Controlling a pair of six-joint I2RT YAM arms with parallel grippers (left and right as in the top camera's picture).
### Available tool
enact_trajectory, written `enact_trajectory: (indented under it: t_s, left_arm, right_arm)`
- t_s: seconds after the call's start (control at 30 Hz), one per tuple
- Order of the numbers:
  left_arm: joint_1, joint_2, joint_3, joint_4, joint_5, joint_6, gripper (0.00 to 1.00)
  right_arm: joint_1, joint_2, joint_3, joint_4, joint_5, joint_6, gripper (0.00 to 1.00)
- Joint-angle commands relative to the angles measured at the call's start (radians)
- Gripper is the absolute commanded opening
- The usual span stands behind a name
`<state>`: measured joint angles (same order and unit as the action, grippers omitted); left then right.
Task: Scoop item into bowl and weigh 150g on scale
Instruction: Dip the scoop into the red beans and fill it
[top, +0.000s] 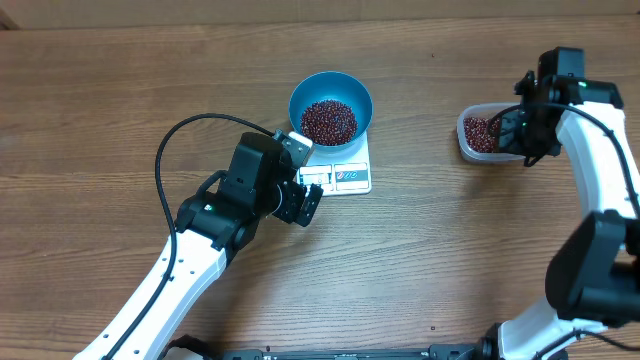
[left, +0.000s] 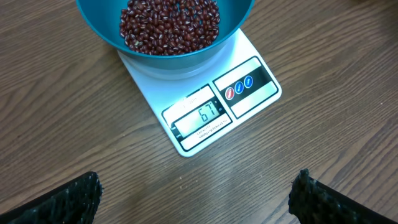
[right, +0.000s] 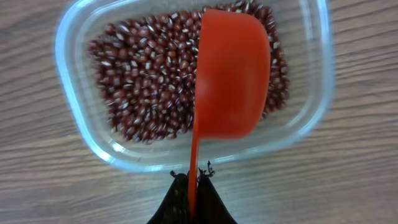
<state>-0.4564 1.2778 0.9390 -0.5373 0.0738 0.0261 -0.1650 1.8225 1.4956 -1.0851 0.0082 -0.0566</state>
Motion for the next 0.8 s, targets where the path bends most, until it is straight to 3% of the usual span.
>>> enact_trajectory:
  t_s: [0.0, 0.43, 0.77]
  left_arm:
    - [0.005, 0.005, -0.003, 0.003, -0.006, 0.004, 1.00]
    - [0.005, 0.005, -0.003, 0.003, -0.006, 0.004, 1.00]
    - [0.005, 0.005, -0.003, 0.003, -0.006, 0.004, 0.99]
  right_arm:
    - [-0.007, 0.043, -0.005, 0.017, 0.016, -0.005, 0.04]
    - [-0.010, 0.133, -0.005, 0.050, -0.048, -0.006, 0.04]
    - [-0.011, 0.137, -0.005, 0.040, -0.299, -0.082, 0.04]
